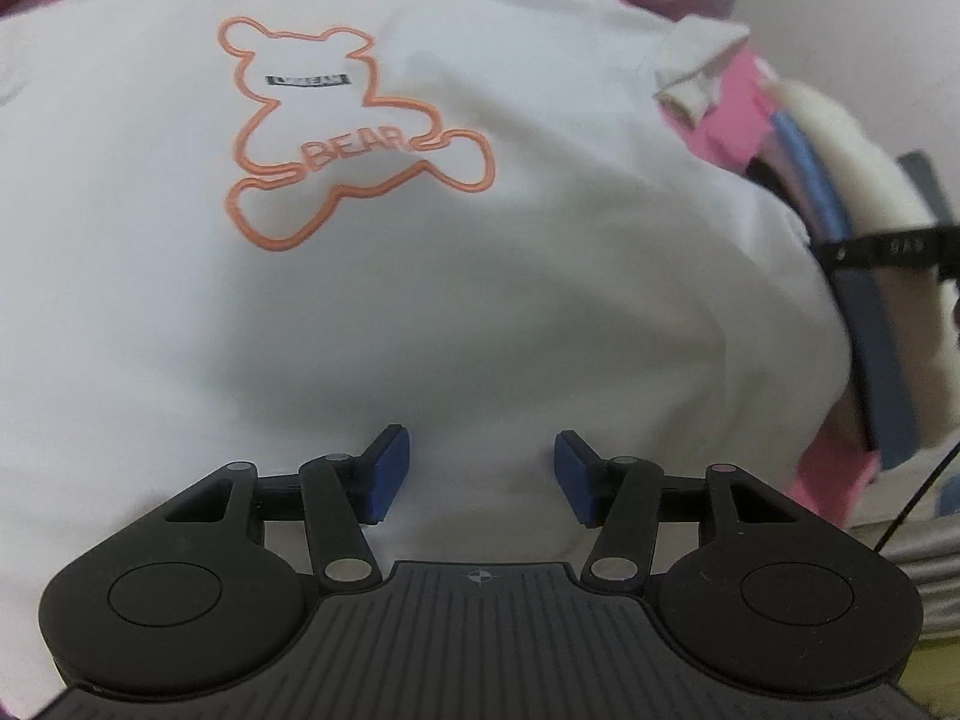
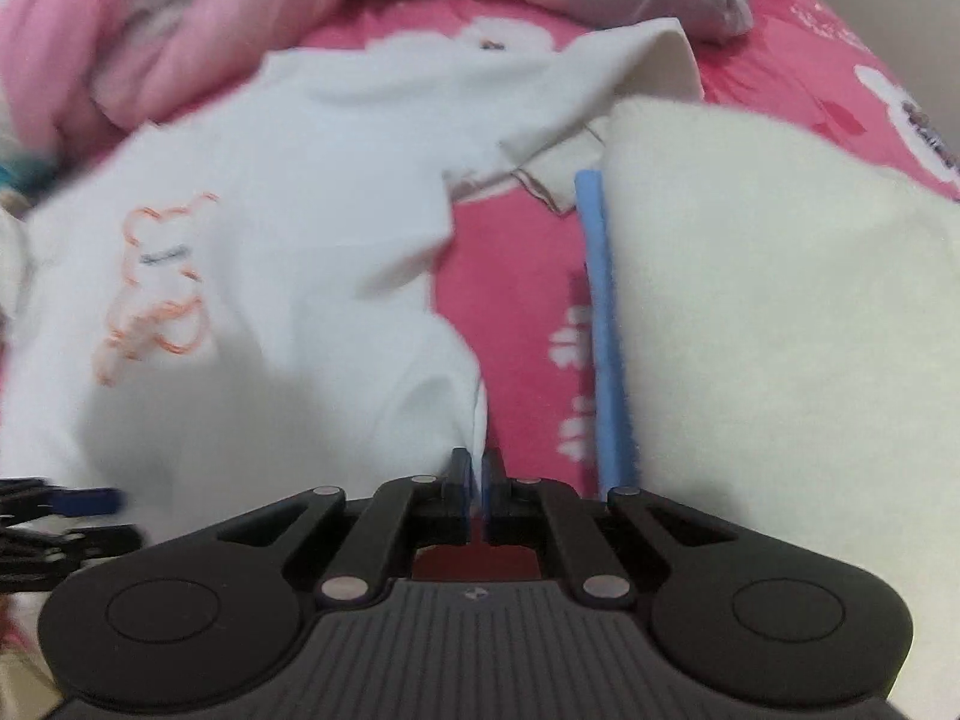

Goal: Fold clothes

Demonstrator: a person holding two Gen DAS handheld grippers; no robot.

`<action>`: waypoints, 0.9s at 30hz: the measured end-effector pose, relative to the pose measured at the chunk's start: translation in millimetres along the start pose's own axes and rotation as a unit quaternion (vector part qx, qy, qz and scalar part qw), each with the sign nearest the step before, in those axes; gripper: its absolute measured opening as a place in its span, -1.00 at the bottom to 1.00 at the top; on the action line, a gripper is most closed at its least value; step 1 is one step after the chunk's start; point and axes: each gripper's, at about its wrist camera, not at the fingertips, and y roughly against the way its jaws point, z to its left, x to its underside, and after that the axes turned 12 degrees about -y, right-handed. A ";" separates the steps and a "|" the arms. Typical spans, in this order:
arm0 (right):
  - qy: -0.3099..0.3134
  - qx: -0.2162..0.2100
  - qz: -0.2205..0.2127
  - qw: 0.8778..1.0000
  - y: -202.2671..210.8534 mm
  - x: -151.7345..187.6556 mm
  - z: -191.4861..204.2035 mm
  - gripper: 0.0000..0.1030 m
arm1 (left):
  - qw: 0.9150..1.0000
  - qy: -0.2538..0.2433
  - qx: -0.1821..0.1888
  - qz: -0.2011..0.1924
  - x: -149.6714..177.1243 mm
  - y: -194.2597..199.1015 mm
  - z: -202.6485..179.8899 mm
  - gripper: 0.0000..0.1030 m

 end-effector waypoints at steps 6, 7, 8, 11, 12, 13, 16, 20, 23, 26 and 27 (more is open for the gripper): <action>-0.070 -0.017 -0.066 0.995 32.7 22.4 -16.2 -0.80 | 0.999 -0.022 -0.024 0.003 7.1 9.9 1.8 0.05; -0.093 -0.037 -0.055 0.993 36.2 30.0 -23.0 -0.69 | 0.999 -0.021 -0.024 0.002 8.1 12.5 2.6 0.05; -0.117 -0.057 -0.044 0.991 39.7 37.6 -29.8 -0.42 | 1.000 -0.020 -0.024 0.000 9.2 15.1 3.4 0.04; -0.170 -0.101 0.005 0.980 23.0 67.2 -33.7 0.06 | 1.000 -0.014 0.012 -0.012 9.1 27.6 -1.5 0.05; -0.188 -0.115 0.022 0.975 16.6 77.3 -34.5 0.06 | 0.999 -0.011 0.033 -0.015 8.4 31.0 -3.8 0.05; -0.205 -0.128 0.039 0.970 10.1 87.5 -35.3 0.06 | 0.998 -0.005 0.053 -0.015 7.5 31.8 -6.6 0.05; -0.324 -0.207 0.090 0.919 -28.9 115.7 -46.9 -0.38 | 0.994 0.014 0.111 -0.014 4.7 33.3 -15.1 0.05; -0.239 -0.228 -0.013 0.944 -2.8 123.8 3.1 -0.95 | 0.987 0.058 0.149 -0.019 -3.0 37.8 -10.3 0.06; -0.090 -0.186 -0.070 0.976 15.6 130.6 67.2 -0.95 | 0.978 0.107 0.175 -0.032 -9.1 41.5 4.6 0.08; 0.050 -0.122 -0.107 0.986 7.2 155.7 116.5 -0.92 | 0.984 0.094 0.152 -0.023 -17.8 28.8 10.5 0.08; 0.080 -0.107 -0.112 0.985 4.5 162.2 126.4 -0.91 | 0.987 0.079 0.142 -0.015 -22.7 19.9 8.9 0.08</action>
